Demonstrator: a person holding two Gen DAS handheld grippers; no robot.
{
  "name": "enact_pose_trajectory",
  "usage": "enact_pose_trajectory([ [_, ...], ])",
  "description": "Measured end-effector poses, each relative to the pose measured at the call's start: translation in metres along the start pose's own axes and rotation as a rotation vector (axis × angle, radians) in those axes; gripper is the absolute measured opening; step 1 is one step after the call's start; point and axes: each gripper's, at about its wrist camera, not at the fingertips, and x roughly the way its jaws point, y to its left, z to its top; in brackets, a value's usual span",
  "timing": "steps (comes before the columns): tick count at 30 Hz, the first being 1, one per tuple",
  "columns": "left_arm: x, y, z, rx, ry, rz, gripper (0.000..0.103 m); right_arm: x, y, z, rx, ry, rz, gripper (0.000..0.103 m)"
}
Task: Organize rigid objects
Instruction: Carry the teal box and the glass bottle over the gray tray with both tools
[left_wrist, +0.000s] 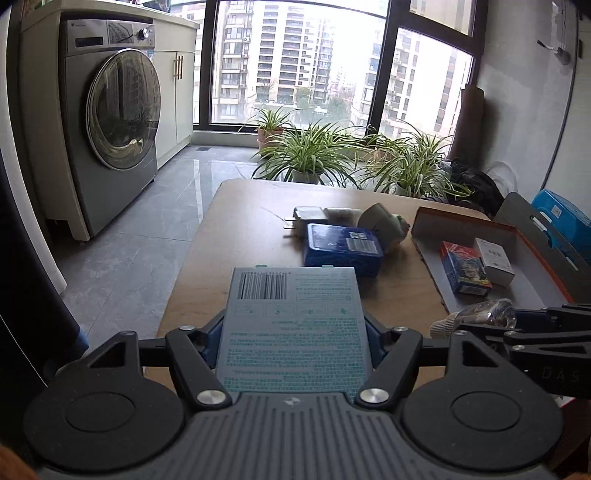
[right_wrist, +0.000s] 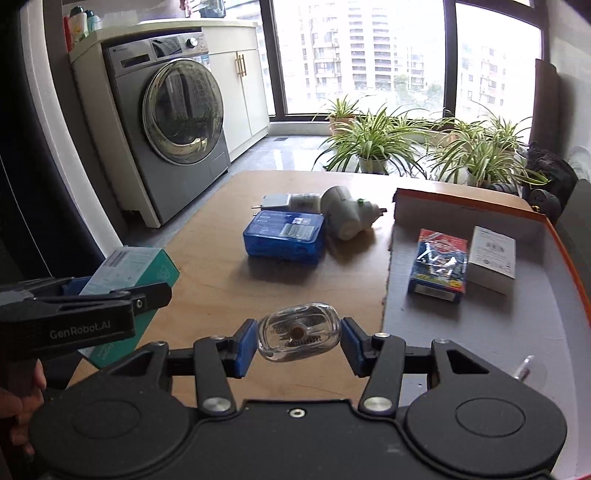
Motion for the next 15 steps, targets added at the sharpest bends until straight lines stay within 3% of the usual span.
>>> enact_pose_trajectory([
  [15,-0.006,-0.102,0.000,0.096,-0.031,-0.147,0.072,-0.062,-0.090,-0.012,0.152,-0.112,-0.130,0.060],
])
